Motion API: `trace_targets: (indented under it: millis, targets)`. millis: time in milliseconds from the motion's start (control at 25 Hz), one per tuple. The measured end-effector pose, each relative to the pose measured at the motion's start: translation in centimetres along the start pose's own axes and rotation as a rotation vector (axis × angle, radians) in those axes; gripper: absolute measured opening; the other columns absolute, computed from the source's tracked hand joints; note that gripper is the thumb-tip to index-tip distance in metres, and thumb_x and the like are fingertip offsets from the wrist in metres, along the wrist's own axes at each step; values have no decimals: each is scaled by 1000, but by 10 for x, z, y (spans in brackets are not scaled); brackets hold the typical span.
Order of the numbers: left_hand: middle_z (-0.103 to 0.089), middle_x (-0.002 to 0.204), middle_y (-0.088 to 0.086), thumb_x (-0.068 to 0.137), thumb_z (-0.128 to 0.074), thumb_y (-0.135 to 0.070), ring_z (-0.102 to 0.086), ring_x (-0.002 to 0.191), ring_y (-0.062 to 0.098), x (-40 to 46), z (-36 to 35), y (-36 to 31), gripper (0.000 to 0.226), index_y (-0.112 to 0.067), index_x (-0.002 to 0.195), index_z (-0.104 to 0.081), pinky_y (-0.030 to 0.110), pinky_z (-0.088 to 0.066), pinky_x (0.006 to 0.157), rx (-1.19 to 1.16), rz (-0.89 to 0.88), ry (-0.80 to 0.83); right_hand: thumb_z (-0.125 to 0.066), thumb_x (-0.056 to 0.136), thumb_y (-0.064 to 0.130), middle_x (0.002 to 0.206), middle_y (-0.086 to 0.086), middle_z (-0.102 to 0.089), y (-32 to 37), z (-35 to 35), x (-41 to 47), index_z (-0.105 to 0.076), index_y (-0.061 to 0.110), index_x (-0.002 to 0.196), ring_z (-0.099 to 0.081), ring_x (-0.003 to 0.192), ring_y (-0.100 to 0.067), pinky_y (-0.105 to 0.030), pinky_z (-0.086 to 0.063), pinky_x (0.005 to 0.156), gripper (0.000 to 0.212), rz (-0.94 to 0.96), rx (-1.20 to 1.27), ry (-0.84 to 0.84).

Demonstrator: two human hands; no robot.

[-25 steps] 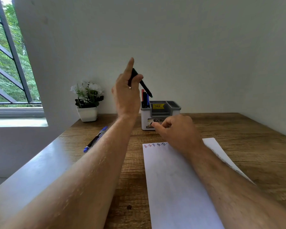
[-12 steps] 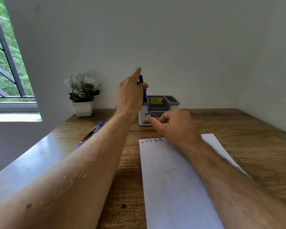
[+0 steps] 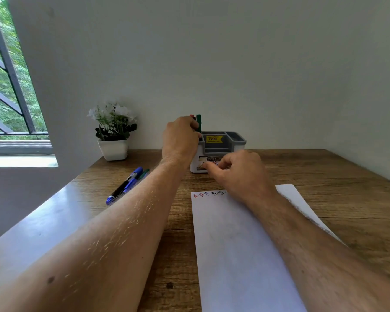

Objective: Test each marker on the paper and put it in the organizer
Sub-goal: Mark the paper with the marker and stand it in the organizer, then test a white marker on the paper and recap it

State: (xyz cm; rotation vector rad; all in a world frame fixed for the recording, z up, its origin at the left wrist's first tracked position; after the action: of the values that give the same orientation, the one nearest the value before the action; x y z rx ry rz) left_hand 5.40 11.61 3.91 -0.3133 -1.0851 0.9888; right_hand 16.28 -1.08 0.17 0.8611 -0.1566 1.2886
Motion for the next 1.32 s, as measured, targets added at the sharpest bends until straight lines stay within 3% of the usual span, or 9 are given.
trace_targets:
  millis: [160,280,400,560,640,840,1160,1320]
  targets:
    - [-69,120,5,96,-58,-15,-64,107,16,-6,8,-2,23,-17,115,-71,20,-45,81,-5,19,-7,-64,88,52,58,11,-60,-1,0,0,-71,20,70,-58,56,-3,-18,-41,50,38,-7,3,11]
    - [-72,112,2,91,-66,-14,-66,101,13,-7,25,-1,18,-19,107,-74,11,-41,72,-27,53,-17,-62,90,51,63,10,-62,-2,1,-1,-73,20,74,-59,61,-3,-17,-41,52,36,-19,12,16]
    - [-75,98,2,80,-80,-19,-69,90,14,-4,47,14,14,-19,93,-76,22,-50,72,79,175,26,-62,90,50,68,7,-67,-1,3,-2,-76,19,78,-61,64,-3,-17,-42,54,37,-22,20,16]
    - [-73,93,8,68,-89,-27,-68,87,24,-21,55,48,31,-14,91,-73,35,-57,75,370,339,215,-63,91,48,67,8,-66,1,5,-5,-76,19,82,-57,58,-1,-16,-36,50,33,-13,5,23]
    - [-72,94,10,67,-90,-28,-67,87,28,-31,52,52,35,-13,93,-72,36,-56,73,428,328,274,-63,91,47,66,8,-65,0,6,-5,-76,19,82,-57,57,-1,-17,-36,50,32,-8,3,27]
    - [-67,104,15,85,-74,-17,-64,96,34,-41,44,44,20,-8,101,-66,38,-51,72,511,232,276,-63,91,46,63,8,-64,-6,7,-4,-75,19,77,-59,59,-3,-20,-46,56,33,0,-7,8]
    - [-66,108,13,89,-69,-17,-63,92,27,-50,20,36,26,-10,113,-63,36,-49,70,636,168,342,-61,92,48,64,6,-66,-3,2,0,-74,18,77,-60,58,-4,-19,-47,56,35,24,-19,20]
    - [-67,110,12,90,-67,-18,-64,97,26,-49,14,37,25,-10,114,-63,35,-52,77,623,156,353,-61,92,47,64,7,-64,-1,2,1,-74,18,78,-59,58,-4,-17,-41,51,35,27,-11,19]
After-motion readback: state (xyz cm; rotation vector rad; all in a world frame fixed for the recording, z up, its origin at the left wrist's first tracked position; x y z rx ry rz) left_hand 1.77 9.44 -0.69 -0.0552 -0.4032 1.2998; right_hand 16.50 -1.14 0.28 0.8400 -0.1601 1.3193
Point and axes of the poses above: each hand's wrist, its own x-axis towards the middle knuckle, its own z-axis out of the back of the hand, y = z × x, the point moved 9 cm from there along x, towards the middle knuckle
